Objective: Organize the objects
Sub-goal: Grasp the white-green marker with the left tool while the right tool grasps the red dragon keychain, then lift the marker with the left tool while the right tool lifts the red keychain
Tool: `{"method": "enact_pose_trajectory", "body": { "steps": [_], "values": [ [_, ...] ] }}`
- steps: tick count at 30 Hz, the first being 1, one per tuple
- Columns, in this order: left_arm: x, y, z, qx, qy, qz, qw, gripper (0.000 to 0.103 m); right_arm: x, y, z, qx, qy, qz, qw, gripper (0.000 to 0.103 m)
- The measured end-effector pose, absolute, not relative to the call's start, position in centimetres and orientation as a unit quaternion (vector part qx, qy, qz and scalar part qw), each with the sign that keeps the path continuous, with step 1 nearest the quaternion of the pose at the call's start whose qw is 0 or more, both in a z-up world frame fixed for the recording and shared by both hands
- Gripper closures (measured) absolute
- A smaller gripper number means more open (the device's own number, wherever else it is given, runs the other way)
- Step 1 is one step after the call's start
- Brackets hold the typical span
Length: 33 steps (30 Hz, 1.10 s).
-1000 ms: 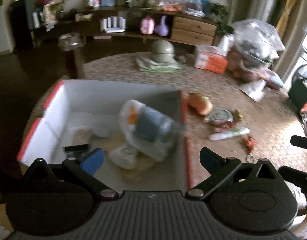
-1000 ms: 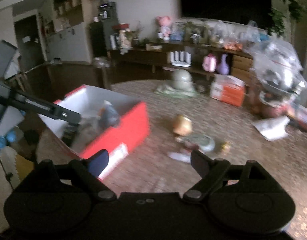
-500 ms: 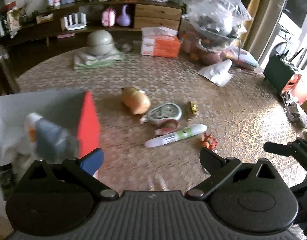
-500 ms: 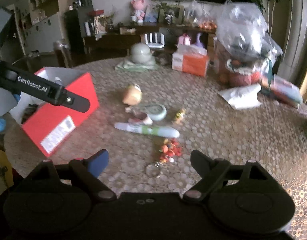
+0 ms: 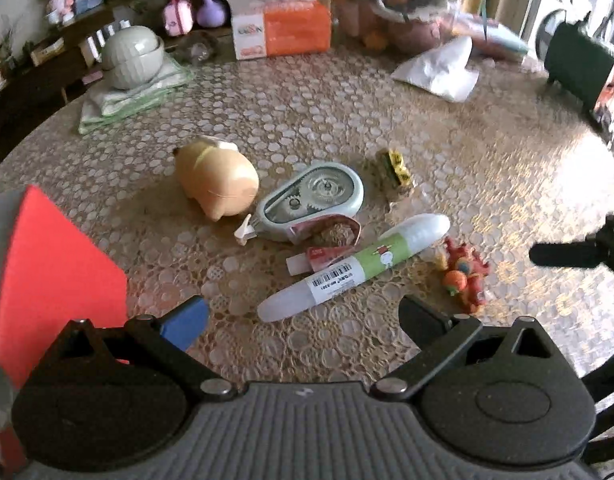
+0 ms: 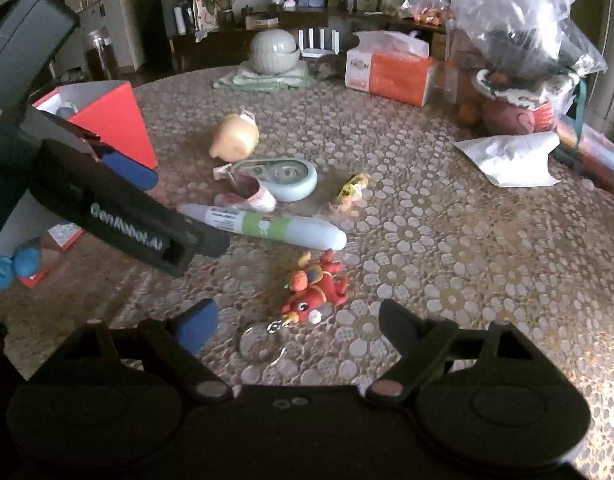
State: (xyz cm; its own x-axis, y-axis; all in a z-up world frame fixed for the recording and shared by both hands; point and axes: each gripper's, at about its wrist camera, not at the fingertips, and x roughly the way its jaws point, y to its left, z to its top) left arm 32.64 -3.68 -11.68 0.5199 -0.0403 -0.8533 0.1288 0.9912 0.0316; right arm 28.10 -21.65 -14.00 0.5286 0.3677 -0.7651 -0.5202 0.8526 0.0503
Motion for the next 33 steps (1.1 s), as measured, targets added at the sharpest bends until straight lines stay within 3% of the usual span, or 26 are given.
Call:
{"method": "enact_pose_trajectory", "body": {
  "steps": [4,6,10,14,16,18,20,22,23,24,33],
  "values": [
    [33.2,-4.1,-12.7,0.065,0.488,-0.049,0.869,0.002,28.8,-20.9,-15.0,-0.103,0.412,0.263,0.867,0.017],
    [33.6,-4.1,-13.1,0.065,0.488,-0.050,0.869,0.010,29.2,-20.6,-15.3,-0.103,0.411,0.267,0.866,0.017],
    [33.8,-4.1,-13.2,0.054,0.484,-0.059,0.871,0.018,29.9,-20.1,-15.8,-0.101,0.413,0.270,0.864,0.018],
    [33.3,-4.2,-12.9,0.046,0.483,-0.075,0.871,0.041,30.1,-19.9,-16.1,-0.107,0.410,0.275,0.863,0.021],
    [33.2,-4.4,-12.8,0.051,0.481,-0.081,0.872,0.051,30.1,-20.0,-16.1,-0.109,0.410,0.274,0.863,0.026],
    [33.0,-4.7,-12.7,0.056,0.481,-0.086,0.871,0.063,30.1,-20.0,-16.0,-0.118,0.406,0.269,0.866,0.041],
    [32.7,-5.1,-12.5,0.058,0.484,-0.091,0.869,0.071,30.3,-20.2,-15.9,-0.116,0.407,0.269,0.865,0.049],
    [32.3,-5.5,-12.4,0.067,0.482,-0.093,0.868,0.075,30.2,-20.4,-15.9,-0.118,0.407,0.267,0.866,0.055],
    [32.0,-5.6,-12.4,0.073,0.481,-0.094,0.869,0.078,30.1,-20.4,-15.8,-0.120,0.406,0.267,0.866,0.064],
    [31.8,-5.8,-12.4,0.075,0.480,-0.094,0.869,0.082,30.0,-20.5,-15.7,-0.121,0.407,0.267,0.866,0.064],
    [28.9,-5.1,-11.3,-0.008,0.480,-0.109,0.870,0.088,28.1,-21.5,-14.7,-0.112,0.415,0.249,0.868,0.065]
  ]
}}
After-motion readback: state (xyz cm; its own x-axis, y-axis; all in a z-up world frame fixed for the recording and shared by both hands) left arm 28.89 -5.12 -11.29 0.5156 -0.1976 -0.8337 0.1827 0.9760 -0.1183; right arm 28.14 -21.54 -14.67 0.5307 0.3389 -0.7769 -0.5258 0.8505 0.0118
